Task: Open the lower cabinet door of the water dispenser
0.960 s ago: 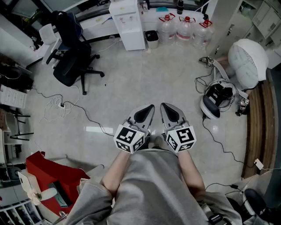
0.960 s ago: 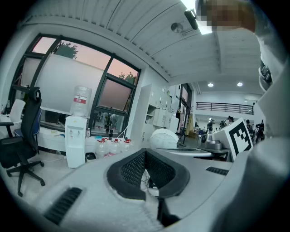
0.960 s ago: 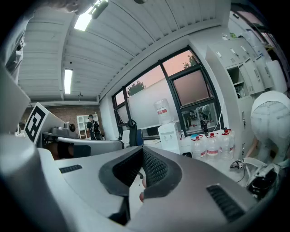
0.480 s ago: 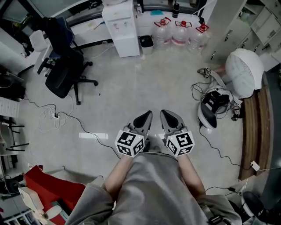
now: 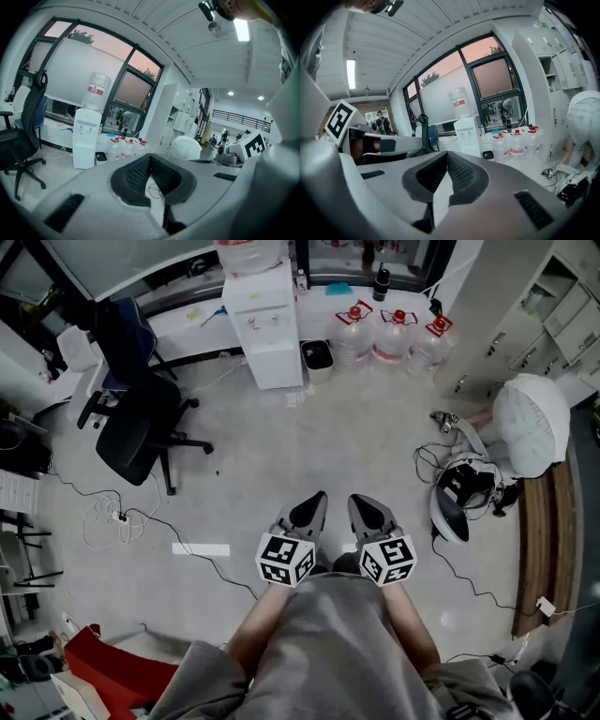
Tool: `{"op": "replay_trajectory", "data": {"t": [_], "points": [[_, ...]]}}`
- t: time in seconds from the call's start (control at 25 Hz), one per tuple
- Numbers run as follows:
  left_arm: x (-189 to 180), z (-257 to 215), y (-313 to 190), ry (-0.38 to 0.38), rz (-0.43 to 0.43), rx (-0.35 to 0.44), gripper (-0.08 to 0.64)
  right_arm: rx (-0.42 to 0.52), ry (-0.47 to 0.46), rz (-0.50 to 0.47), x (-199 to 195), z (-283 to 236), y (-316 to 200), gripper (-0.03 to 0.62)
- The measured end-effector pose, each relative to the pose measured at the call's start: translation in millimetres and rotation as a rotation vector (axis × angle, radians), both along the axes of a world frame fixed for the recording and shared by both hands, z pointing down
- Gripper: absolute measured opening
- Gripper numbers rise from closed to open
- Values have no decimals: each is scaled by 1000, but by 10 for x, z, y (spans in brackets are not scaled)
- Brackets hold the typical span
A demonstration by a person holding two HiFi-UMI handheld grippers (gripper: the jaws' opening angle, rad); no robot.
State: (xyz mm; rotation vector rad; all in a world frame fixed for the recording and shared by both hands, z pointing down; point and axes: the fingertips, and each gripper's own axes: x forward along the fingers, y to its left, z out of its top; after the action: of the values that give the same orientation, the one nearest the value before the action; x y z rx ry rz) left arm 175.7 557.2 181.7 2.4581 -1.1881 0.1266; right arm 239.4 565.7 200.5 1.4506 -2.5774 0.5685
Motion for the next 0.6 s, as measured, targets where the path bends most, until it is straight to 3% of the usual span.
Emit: {"op": "replay_trajectory", "data": {"t": [0.16,0.6], "points": [[-120,66,-280,4,-7,-25,8,-9,-7,12,-90,18,-273,11],[-17,296,-1343,-25,-17,-75,7,-40,-23,28,117,223,-1386,11]]}}
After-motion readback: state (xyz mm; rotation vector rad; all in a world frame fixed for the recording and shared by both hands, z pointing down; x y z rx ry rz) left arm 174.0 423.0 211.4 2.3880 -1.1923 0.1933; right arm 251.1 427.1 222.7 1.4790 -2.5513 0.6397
